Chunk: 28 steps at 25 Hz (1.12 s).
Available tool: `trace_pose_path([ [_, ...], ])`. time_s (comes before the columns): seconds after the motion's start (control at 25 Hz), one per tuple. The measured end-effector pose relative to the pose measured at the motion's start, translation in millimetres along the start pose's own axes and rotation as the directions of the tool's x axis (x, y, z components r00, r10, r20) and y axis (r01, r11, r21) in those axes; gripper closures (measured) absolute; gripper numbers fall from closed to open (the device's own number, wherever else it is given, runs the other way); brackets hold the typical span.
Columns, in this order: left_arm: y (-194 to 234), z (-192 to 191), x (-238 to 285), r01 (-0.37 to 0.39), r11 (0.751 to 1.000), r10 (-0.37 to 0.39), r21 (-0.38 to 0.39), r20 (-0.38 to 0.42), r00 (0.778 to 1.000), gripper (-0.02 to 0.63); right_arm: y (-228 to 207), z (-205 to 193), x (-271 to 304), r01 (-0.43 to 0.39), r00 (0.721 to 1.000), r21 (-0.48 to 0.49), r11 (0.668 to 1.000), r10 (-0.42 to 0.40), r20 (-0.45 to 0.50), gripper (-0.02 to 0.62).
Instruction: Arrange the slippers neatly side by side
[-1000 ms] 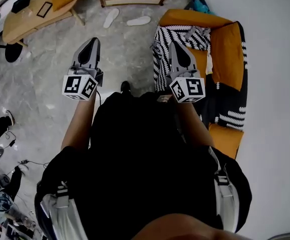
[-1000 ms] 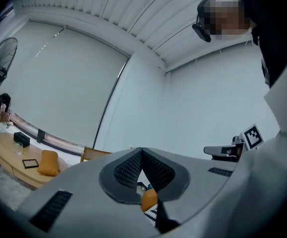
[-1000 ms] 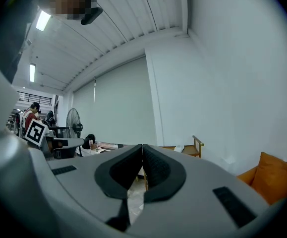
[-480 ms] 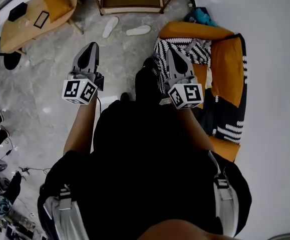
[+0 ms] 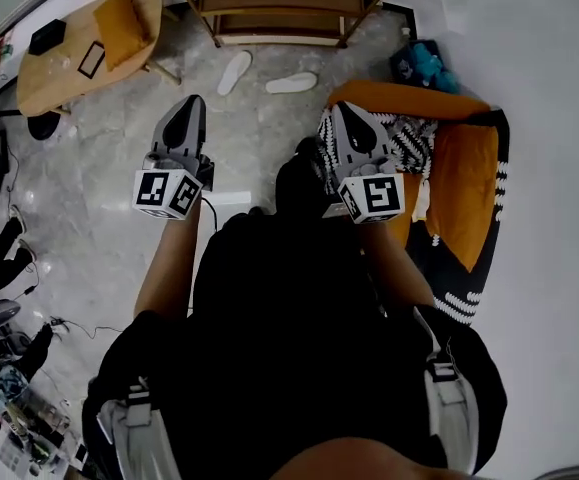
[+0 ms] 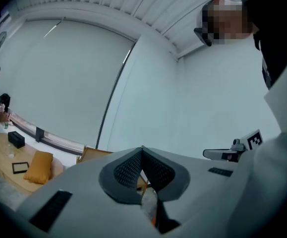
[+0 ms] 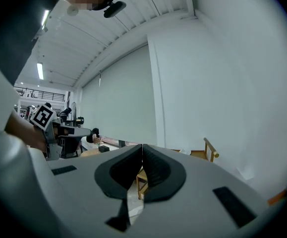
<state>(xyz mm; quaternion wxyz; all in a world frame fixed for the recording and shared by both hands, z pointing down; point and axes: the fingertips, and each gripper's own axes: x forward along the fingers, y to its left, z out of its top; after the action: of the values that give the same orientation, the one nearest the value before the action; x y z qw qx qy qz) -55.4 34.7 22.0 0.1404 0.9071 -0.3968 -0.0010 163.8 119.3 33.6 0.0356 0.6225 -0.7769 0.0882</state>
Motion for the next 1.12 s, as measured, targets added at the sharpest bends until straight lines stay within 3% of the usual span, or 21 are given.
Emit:
trace_pose_path([
  [0.28, -5, 1, 82, -0.049, 0.999, 0.050, 0.022, -0.046, 0.998, 0.591, -69, -18, 46, -0.054, 0.998, 0.073, 0.996, 0.056, -0.029, 0.563],
  [0.68, 23, -15, 147, -0.074, 0.993, 0.083, 0.087, -0.111, 0.990, 0.591, -123, -47, 107, -0.072, 0.997, 0.118, 0.990, 0.074, -0.017, 0.563],
  [1.12, 85, -107, 198, -0.031, 0.995, 0.050, 0.090, -0.215, 0.975, 0.591, -149, -114, 161, -0.013, 0.998, 0.132, 0.991, 0.020, -0.051, 0.563],
])
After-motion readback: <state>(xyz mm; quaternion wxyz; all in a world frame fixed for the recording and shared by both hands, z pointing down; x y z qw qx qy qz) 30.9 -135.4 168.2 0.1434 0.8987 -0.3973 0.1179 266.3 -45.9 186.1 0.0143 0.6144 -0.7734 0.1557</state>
